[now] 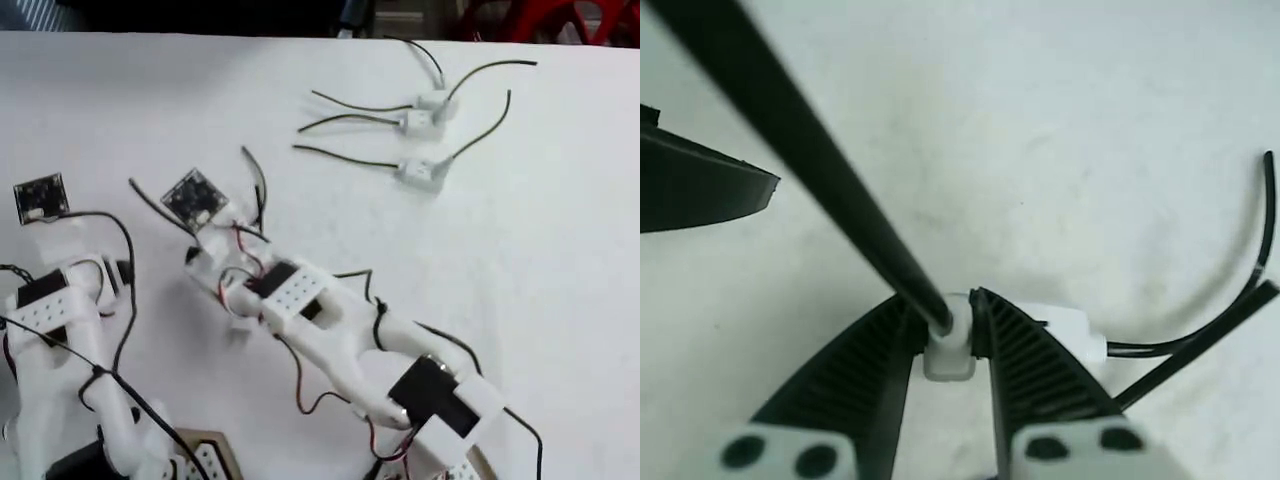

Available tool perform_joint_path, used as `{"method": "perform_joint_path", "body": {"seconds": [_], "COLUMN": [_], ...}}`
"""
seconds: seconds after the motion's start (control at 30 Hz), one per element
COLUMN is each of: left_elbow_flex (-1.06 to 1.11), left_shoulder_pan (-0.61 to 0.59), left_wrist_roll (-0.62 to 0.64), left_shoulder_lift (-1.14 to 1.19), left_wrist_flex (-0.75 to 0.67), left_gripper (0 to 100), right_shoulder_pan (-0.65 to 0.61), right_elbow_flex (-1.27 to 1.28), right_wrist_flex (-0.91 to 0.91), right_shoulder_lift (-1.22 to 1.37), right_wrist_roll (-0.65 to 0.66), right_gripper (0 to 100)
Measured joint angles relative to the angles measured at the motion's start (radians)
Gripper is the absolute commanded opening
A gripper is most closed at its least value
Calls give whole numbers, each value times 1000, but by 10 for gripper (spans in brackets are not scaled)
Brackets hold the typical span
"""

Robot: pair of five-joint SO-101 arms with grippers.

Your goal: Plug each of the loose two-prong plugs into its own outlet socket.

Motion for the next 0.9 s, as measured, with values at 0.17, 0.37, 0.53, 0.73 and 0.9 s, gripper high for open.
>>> {"method": "perform_joint_path", "body": {"seconds": [0.17, 0.37, 0.53, 0.73, 0.9], "left_elbow_flex": [0, 0, 0, 0, 0], "left_shoulder_pan": [0, 0, 0, 0, 0], "left_wrist_roll": [0, 0, 0, 0, 0], "left_shoulder_lift": [0, 0, 0, 0, 0], "left_wrist_flex": [0, 0, 0, 0, 0], "left_gripper": [253, 253, 253, 253, 253], "right_shoulder_pan": [2, 5, 18, 31, 31], "right_elbow_flex": [-2, -5, -5, 0, 0], "right_wrist_flex": [-14, -71, -66, -52, -49], "right_shoulder_lift": [40, 78, 77, 77, 77], "right_wrist_roll": [0, 0, 0, 0, 0], "right_gripper": [17, 17, 17, 17, 17]}}
